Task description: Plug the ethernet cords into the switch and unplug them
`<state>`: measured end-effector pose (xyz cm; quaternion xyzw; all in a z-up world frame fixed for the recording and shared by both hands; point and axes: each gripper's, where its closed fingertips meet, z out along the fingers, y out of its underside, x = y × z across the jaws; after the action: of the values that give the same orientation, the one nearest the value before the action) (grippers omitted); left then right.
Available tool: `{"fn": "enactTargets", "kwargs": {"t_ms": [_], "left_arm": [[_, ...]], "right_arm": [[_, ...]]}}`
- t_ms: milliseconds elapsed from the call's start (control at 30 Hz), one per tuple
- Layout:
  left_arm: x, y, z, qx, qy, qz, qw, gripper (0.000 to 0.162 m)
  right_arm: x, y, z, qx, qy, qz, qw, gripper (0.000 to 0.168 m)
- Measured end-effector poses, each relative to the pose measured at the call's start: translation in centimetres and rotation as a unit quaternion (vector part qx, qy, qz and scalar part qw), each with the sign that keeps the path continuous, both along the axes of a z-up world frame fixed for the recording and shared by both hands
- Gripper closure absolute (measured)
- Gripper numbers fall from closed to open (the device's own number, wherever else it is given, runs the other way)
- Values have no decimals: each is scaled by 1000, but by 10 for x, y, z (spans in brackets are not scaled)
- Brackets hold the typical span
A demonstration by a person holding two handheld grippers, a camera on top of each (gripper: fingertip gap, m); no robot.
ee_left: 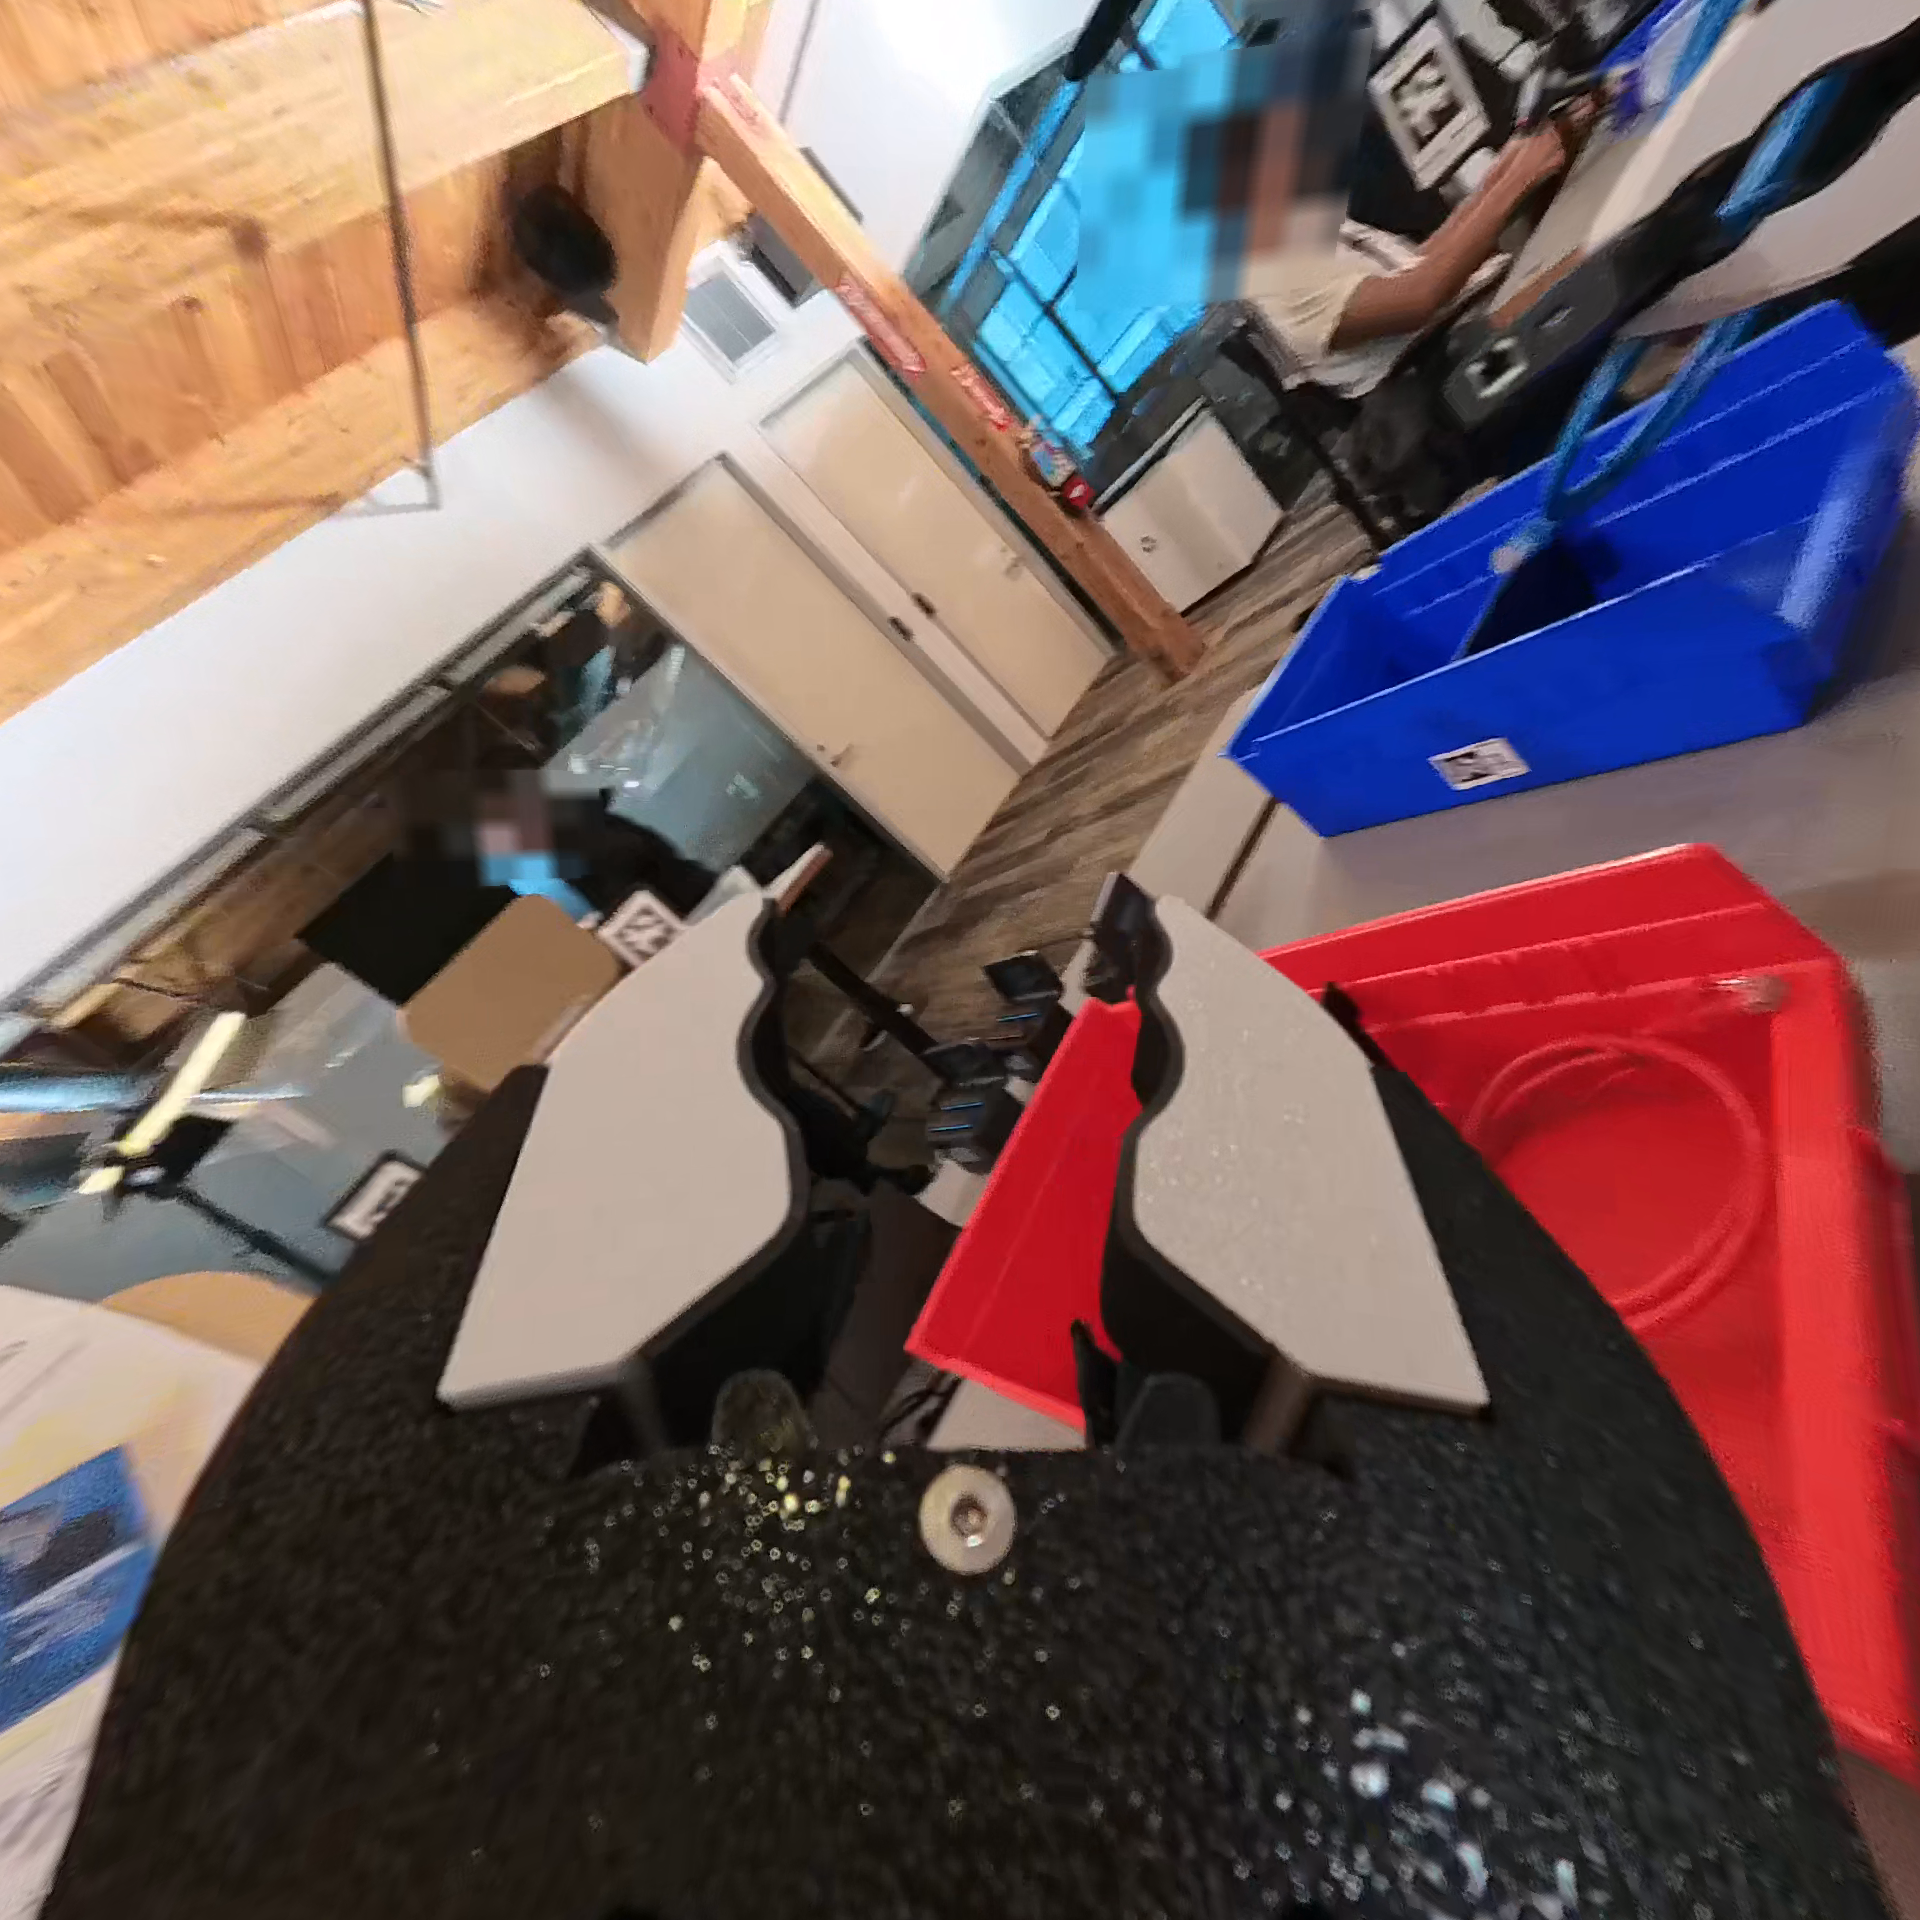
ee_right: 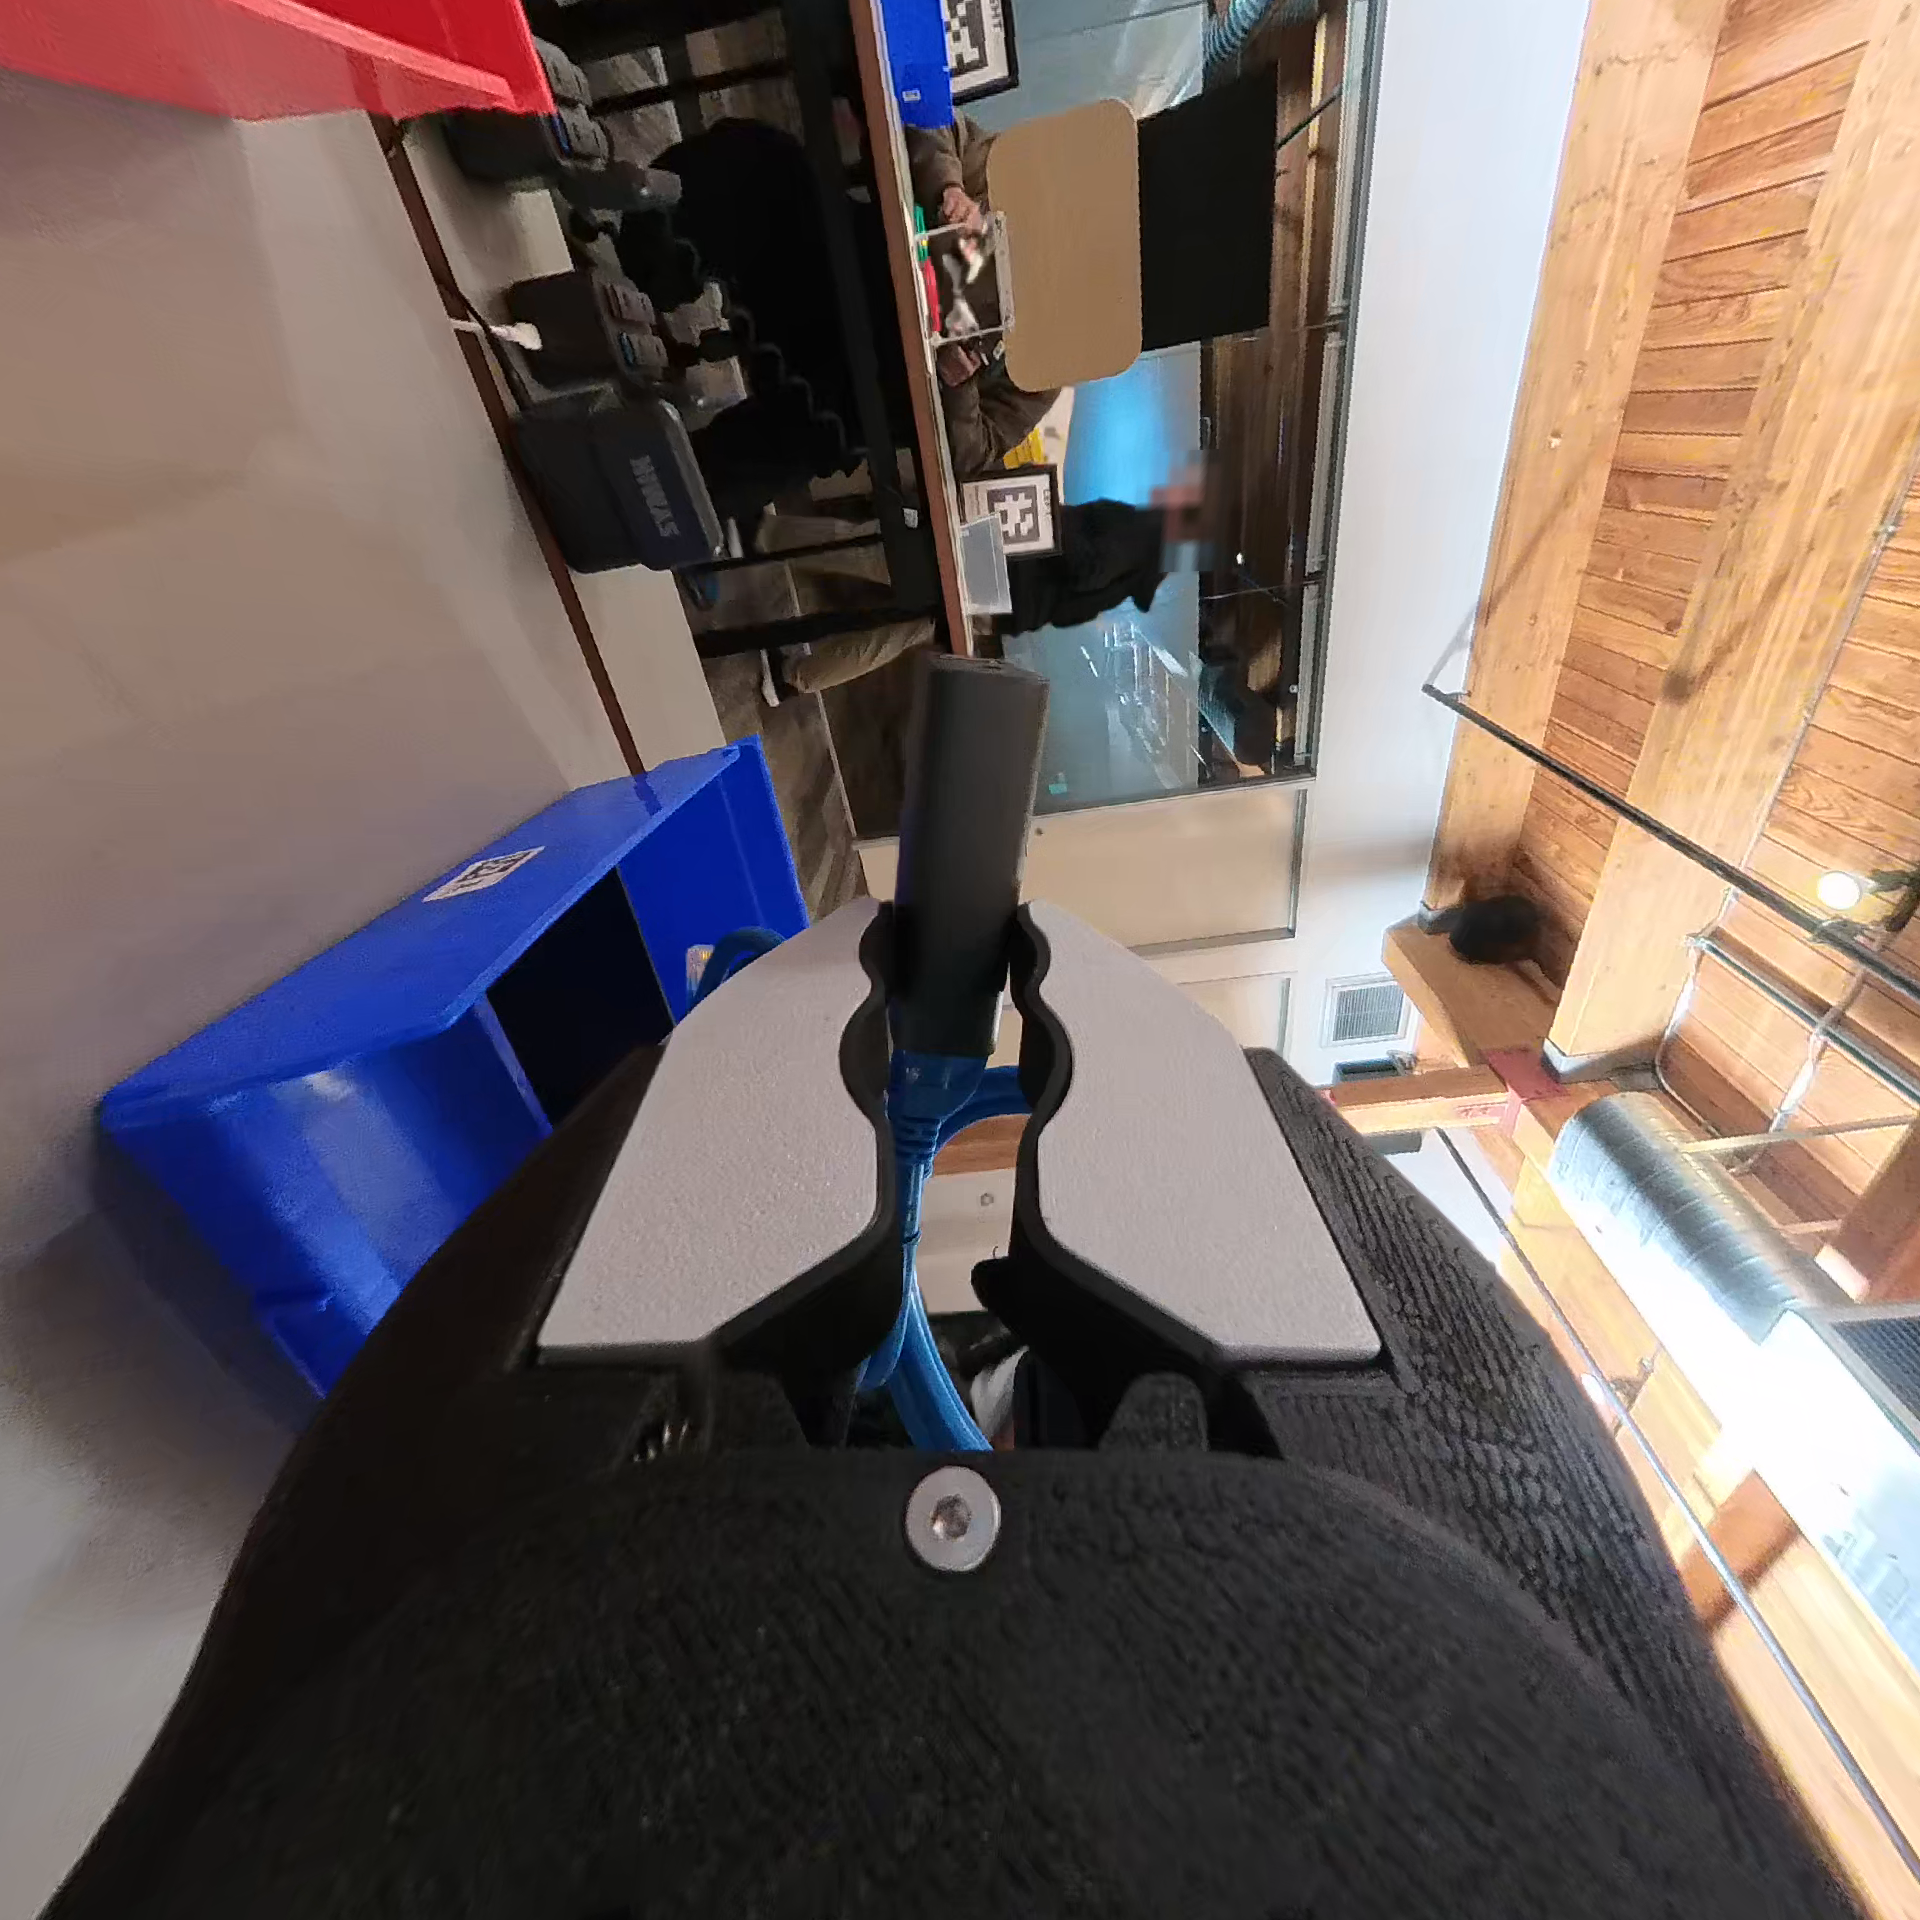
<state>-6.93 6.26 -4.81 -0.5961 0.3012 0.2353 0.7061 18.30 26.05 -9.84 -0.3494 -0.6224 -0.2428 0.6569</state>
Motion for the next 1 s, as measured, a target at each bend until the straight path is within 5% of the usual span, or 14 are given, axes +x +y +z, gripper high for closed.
{"fn": "enactTargets", "kwargs": {"t_ms": [200,333,500,567,833,967,1000], "left_arm": [[44,20,-22,-75,-87,-132,985,85],[81,22,-3,-102,-237,-263,930,78],[69,41,-23,-91,-210,-238,944,81],[73,37,-22,-77,-208,-265,938,97],[95,6,-12,-12,-131,-334,933,98],[105,-23,0,41,-96,-390,915,139],[104,-26,2,52,-89,-393,914,140]], "right_arm": [[-23,-18,12,15,4,38,999,148],[-52,-35,19,15,16,76,997,149],[-91,-75,37,4,38,155,987,149],[-107,-100,44,-21,53,204,977,148],[-140,-203,55,-217,80,442,867,148],[-144,-222,54,-241,69,477,842,148],[-144,-225,54,-244,71,485,837,148]]}}
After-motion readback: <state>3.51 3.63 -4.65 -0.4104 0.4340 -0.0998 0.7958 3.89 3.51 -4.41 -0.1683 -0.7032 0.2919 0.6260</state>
